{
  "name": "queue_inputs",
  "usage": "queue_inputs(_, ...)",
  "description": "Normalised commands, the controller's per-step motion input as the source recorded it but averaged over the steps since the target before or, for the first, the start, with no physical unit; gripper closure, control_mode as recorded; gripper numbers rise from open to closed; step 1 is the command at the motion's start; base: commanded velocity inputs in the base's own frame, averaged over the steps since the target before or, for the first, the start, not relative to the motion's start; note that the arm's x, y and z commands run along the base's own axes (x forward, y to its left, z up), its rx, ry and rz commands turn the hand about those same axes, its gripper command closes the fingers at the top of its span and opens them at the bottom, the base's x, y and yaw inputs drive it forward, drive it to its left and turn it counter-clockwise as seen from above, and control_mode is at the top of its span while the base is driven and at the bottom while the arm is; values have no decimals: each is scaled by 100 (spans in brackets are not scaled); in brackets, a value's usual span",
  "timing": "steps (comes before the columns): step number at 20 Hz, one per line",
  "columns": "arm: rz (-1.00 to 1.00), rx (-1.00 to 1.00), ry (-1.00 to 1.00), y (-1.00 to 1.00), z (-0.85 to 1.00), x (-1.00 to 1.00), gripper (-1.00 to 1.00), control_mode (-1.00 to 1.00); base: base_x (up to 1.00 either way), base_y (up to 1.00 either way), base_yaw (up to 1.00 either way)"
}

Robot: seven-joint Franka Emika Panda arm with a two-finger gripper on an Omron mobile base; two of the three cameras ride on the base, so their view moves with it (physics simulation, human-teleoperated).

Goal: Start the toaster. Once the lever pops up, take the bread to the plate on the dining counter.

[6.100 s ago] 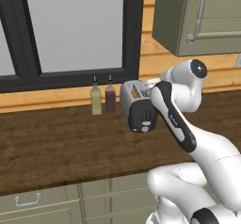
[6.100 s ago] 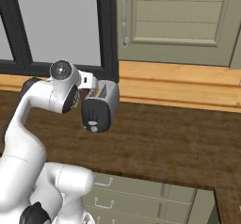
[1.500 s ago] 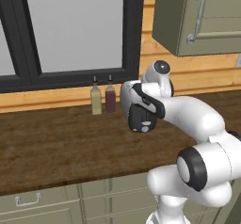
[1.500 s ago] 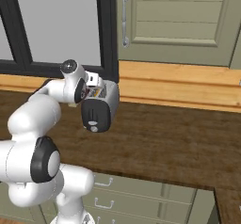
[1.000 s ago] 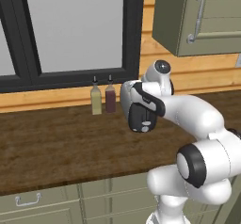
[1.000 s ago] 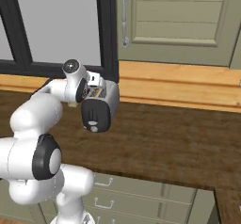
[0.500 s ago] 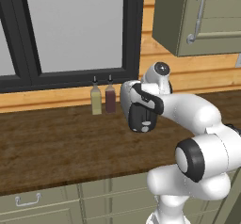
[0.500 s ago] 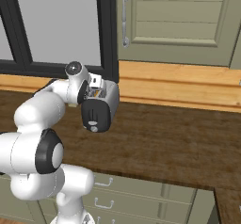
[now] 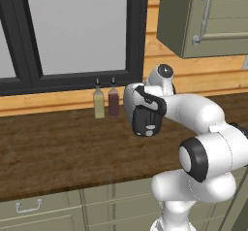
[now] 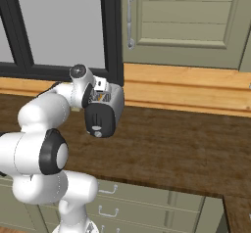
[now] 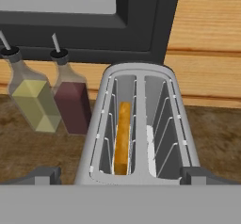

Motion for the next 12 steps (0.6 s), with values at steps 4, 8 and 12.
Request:
queue_inputs(4,0,0,0,0,0,0,-100,-100,0,0,0)
queue_inputs(8,0,0,0,0,0,0,-100,-100,0,0,0)
queue_inputs(12,0,0,0,0,0,0,-100,-100,0,0,0)
